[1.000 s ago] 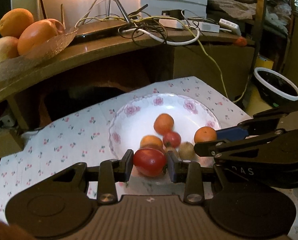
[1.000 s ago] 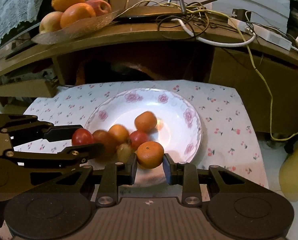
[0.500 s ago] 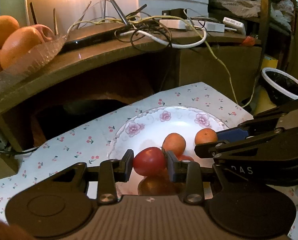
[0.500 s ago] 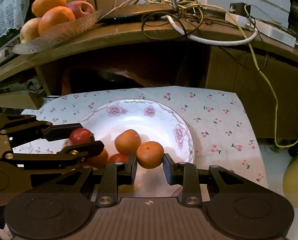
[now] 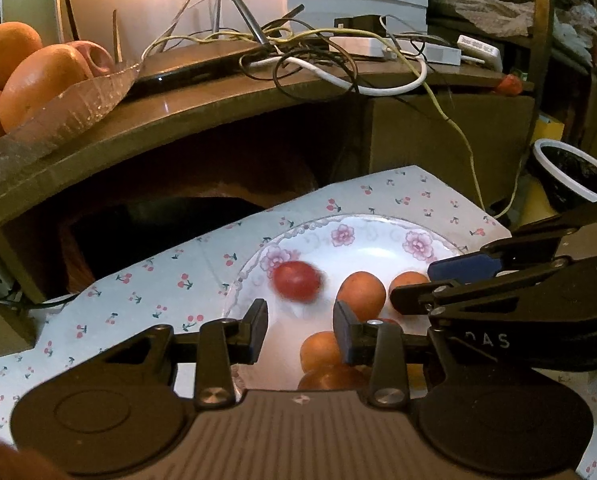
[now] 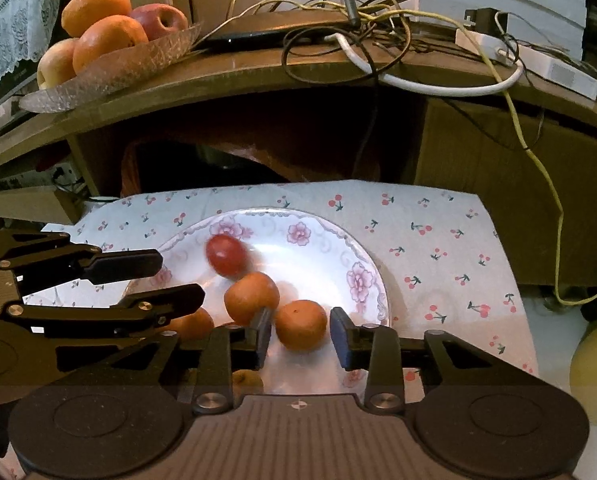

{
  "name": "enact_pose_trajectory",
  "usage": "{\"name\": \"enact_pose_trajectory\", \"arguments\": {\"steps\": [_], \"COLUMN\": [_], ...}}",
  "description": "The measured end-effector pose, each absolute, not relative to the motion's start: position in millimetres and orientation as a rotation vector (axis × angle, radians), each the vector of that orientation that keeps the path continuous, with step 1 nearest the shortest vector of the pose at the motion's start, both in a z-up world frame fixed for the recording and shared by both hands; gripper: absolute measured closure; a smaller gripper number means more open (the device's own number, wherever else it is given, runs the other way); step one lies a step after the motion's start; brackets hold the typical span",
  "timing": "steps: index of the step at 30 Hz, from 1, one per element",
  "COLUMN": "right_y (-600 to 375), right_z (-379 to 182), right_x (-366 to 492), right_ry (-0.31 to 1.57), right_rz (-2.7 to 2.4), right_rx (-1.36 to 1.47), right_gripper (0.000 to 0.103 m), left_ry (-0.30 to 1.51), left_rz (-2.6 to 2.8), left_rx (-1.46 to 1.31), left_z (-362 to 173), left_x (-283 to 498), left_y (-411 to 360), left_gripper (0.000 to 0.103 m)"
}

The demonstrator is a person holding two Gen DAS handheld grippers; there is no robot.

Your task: Organize fruits

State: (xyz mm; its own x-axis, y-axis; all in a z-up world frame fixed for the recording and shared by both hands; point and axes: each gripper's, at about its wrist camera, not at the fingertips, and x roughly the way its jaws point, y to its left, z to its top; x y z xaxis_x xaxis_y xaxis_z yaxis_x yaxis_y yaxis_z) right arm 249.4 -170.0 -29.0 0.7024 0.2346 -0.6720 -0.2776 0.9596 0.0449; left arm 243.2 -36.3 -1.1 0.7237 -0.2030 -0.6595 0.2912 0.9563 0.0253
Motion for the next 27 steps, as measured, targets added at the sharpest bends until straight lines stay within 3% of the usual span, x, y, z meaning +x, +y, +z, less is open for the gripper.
{"name": "enact_pose_trajectory", "arguments": {"steps": [27], "right_y": [-172], "right_z": [-10], "right_x": [160], "right_ry": [0.742], "right_rz": [0.252], "right_rx": [-0.043], "right_gripper": [0.058], "left_ry": [0.744], "left_rz": [-0.209], "left_rx": [0.043], "left_z": [26], "left_x": [150], "left_y": [-13], "left_gripper": [0.051]}}
